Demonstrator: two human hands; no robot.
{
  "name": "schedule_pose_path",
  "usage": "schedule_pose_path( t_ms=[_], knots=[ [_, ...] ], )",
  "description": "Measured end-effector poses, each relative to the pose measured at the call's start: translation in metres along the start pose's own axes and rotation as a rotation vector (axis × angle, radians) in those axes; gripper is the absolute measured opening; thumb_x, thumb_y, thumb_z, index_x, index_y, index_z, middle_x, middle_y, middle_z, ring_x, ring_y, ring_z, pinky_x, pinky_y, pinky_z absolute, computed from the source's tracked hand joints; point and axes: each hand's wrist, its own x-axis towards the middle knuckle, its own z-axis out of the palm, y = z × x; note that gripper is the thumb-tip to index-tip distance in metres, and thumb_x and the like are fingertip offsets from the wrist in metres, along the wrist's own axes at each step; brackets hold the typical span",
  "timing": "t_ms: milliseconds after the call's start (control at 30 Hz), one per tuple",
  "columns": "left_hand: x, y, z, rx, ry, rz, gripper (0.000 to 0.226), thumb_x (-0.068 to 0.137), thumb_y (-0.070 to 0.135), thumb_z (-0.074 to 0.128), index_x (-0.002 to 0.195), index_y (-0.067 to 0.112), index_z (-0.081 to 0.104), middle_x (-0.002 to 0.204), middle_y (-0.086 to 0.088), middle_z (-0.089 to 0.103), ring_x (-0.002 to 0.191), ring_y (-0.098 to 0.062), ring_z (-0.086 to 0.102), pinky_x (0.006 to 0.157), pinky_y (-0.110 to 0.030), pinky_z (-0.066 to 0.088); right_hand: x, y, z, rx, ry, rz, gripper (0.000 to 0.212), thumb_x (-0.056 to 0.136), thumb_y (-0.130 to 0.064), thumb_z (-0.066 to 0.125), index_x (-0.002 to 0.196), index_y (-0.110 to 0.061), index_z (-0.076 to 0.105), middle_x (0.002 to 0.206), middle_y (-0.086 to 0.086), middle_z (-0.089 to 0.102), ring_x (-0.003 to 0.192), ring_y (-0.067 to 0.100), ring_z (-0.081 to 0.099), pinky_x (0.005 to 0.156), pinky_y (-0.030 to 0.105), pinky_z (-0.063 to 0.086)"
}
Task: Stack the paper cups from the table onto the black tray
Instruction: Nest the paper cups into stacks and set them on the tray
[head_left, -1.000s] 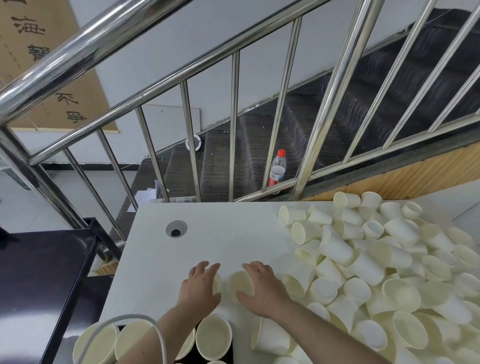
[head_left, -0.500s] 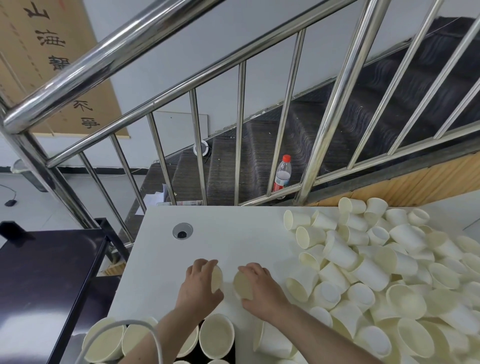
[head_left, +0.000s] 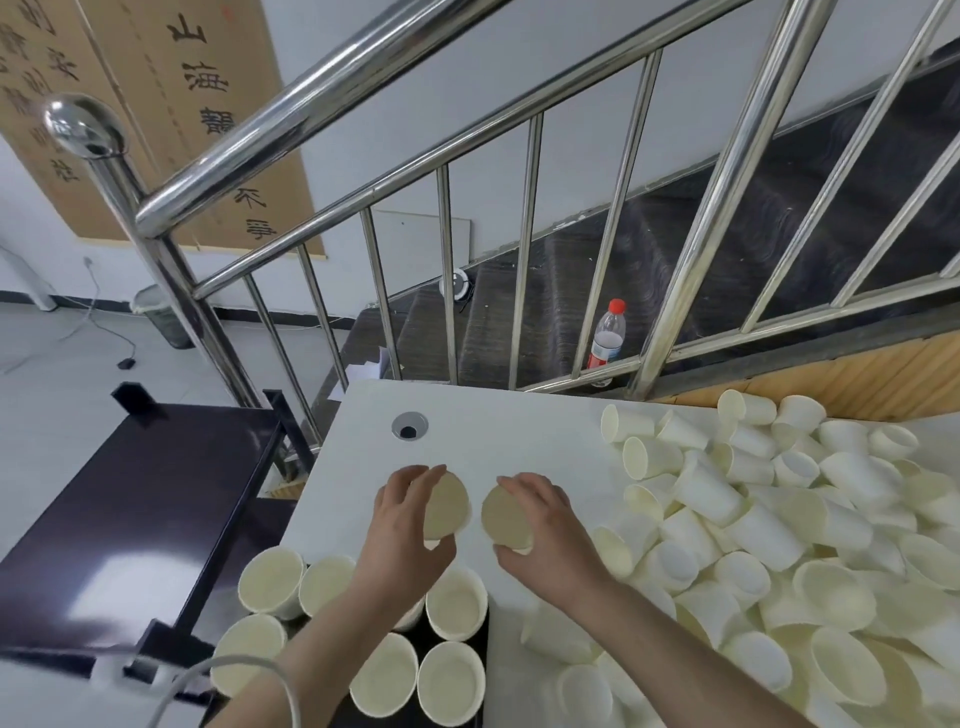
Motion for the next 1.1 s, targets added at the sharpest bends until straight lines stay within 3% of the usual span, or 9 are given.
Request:
schedule_pose_path(
  t_ms=[300, 467, 700, 833, 1100],
  knots=[
    [-0.064, -0.026, -0.071, -0.05, 0.065, 0.086, 0.072, 0.075, 0.019, 0.077, 0.138, 0.026, 0.044, 0.128, 0.022, 0.039, 0.116, 0.0, 0.035, 0.098, -0.019, 0.031, -0.045, -0.075, 0.03, 0.033, 0.018, -0.012, 0.072, 0.084, -0.027, 0.068, 0.147, -0.029, 0.034, 0.144, -0.014, 0.03, 0.135, 0.006, 0.025, 0.105, 0.021, 0.035],
    [-0.105, -0.064, -0.116, -0.055, -0.028, 0.122, 0.071, 0.076, 0.028, 0.077, 0.138, 0.027, 0.043, 0.13, 0.022, 0.04, 0.124, -0.007, 0.038, 0.102, -0.025, 0.034, -0.081, -0.134, 0.077, 0.037, 0.03, 0.052, 0.072, 0.084, -0.026, 0.066, 0.147, -0.032, 0.033, 0.142, -0.018, 0.028, 0.134, 0.002, 0.023, 0.102, 0.015, 0.031],
    [-0.149, -0.104, -0.158, -0.012, -0.127, 0.144, 0.068, 0.077, 0.031, 0.074, 0.138, 0.028, 0.043, 0.136, 0.019, 0.042, 0.127, -0.01, 0.036, 0.099, -0.02, 0.03, -0.116, -0.188, 0.126, 0.026, -0.001, 0.101, 0.071, 0.082, -0.027, 0.067, 0.146, -0.031, 0.036, 0.142, -0.016, 0.032, 0.133, 0.009, 0.031, 0.106, 0.026, 0.037],
    [-0.168, -0.133, -0.165, 0.009, -0.167, 0.155, 0.07, 0.075, 0.033, 0.076, 0.137, 0.028, 0.044, 0.129, 0.026, 0.037, 0.125, -0.01, 0.038, 0.096, -0.019, 0.03, -0.127, -0.199, 0.148, -0.029, -0.063, 0.102, 0.072, 0.081, -0.03, 0.067, 0.146, -0.029, 0.035, 0.143, -0.013, 0.032, 0.131, 0.012, 0.034, 0.104, 0.03, 0.04],
    [-0.182, -0.168, -0.144, 0.156, -0.339, 0.134, 0.073, 0.08, 0.041, 0.067, 0.144, 0.031, 0.032, 0.144, 0.02, 0.034, 0.13, -0.012, 0.034, 0.095, -0.025, 0.044, -0.129, -0.197, 0.178, -0.107, -0.203, 0.171, 0.073, 0.084, -0.031, 0.066, 0.148, -0.028, 0.031, 0.146, -0.01, 0.029, 0.134, 0.014, 0.031, 0.098, 0.034, 0.045]
  ],
)
